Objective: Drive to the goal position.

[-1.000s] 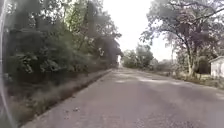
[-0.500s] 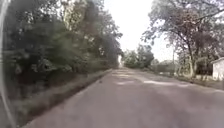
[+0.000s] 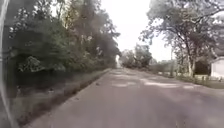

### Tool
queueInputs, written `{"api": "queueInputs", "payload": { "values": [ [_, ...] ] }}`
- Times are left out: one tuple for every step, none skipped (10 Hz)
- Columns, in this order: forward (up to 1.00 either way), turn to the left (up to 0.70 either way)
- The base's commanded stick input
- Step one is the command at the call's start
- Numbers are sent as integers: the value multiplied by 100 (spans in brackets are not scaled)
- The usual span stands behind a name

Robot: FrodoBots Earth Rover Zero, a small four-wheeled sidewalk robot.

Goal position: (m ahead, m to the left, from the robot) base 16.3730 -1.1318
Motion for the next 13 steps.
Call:
{"api": "queueInputs", "payload": {
  "values": [
    [70, 0],
    [70, 0],
    [70, 0],
    [70, 0],
    [70, 0],
    [70, 0],
    [70, 0],
    [70, 0],
    [70, 0],
    [70, 0],
    [70, 0],
    [70, 0],
    [70, 0]
  ]
}}
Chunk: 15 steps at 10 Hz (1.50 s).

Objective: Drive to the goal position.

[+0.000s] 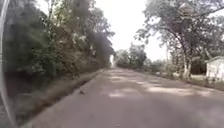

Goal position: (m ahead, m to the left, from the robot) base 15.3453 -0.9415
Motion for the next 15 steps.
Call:
{"api": "queueInputs", "payload": {
  "values": [
    [70, 0],
    [70, 0],
    [70, 0],
    [70, 0],
    [70, 0],
    [70, 0],
    [70, 0],
    [70, 0],
    [70, 0],
    [70, 0],
    [70, 0],
    [70, 0],
    [70, 0],
    [70, 0],
    [70, 0]
  ]
}}
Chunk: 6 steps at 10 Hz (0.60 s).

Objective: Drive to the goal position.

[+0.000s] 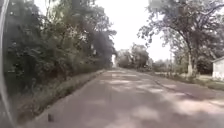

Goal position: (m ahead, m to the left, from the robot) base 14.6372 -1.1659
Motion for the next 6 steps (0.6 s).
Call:
{"api": "queueInputs", "payload": {
  "values": [
    [70, 0],
    [70, 0],
    [70, 0],
    [70, 0],
    [70, 0],
    [70, 0]
  ]
}}
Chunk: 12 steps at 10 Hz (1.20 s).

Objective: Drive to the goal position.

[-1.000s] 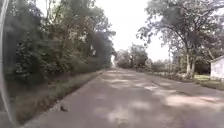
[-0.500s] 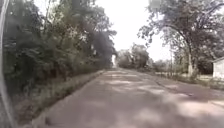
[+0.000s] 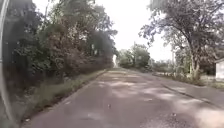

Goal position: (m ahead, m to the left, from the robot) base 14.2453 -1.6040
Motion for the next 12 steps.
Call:
{"api": "queueInputs", "payload": {
  "values": [
    [70, 0],
    [70, 0],
    [70, 0],
    [70, 0],
    [70, 0],
    [70, 0],
    [70, -9],
    [70, -19],
    [70, -24],
    [70, -29],
    [70, -17],
    [70, -3]
  ]
}}
